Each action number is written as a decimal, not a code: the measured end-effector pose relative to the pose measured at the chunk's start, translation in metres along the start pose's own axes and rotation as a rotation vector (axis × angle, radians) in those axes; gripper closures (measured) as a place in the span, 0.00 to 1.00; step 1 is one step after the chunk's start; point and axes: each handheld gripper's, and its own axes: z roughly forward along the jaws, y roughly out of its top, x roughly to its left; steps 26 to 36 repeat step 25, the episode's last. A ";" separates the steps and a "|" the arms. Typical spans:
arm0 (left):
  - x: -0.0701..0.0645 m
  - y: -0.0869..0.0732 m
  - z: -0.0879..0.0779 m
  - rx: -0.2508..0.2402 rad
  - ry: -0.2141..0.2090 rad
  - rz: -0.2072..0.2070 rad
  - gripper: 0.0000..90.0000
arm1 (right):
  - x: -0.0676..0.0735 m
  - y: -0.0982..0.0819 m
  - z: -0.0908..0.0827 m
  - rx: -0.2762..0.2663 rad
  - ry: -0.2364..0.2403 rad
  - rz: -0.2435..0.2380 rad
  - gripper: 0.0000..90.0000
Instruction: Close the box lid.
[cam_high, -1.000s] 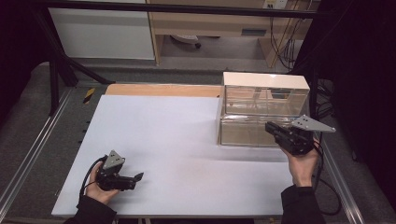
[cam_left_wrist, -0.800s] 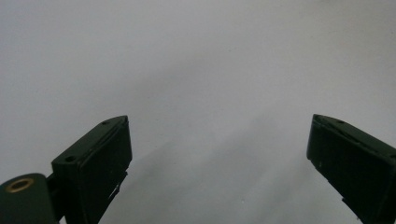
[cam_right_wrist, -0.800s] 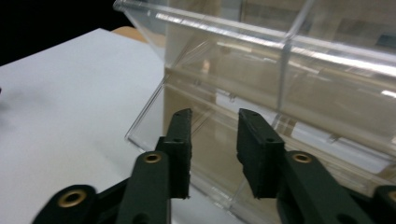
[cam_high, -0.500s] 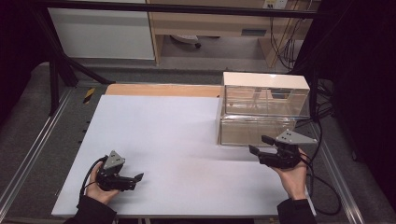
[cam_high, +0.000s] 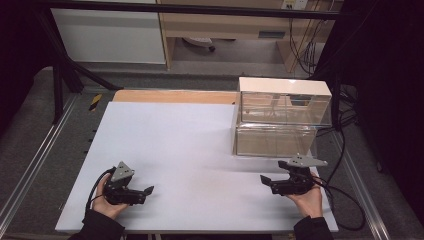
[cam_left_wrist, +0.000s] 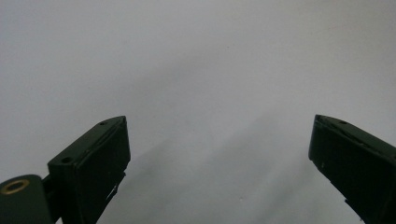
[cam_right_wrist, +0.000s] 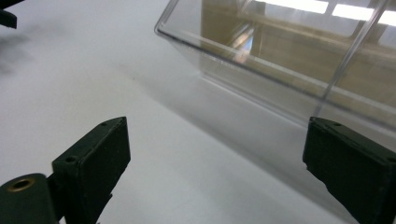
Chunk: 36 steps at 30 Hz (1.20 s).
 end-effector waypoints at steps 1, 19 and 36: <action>0.000 0.000 0.000 0.001 0.000 0.001 0.06 | -0.001 -0.003 0.001 0.003 0.005 0.007 0.07; -0.002 0.000 0.000 0.000 -0.018 0.008 0.06 | -0.013 -0.039 0.007 0.101 0.004 0.028 0.01; -0.002 0.000 0.000 -0.002 -0.020 0.008 0.06 | -0.013 -0.039 0.007 0.096 0.002 0.037 0.01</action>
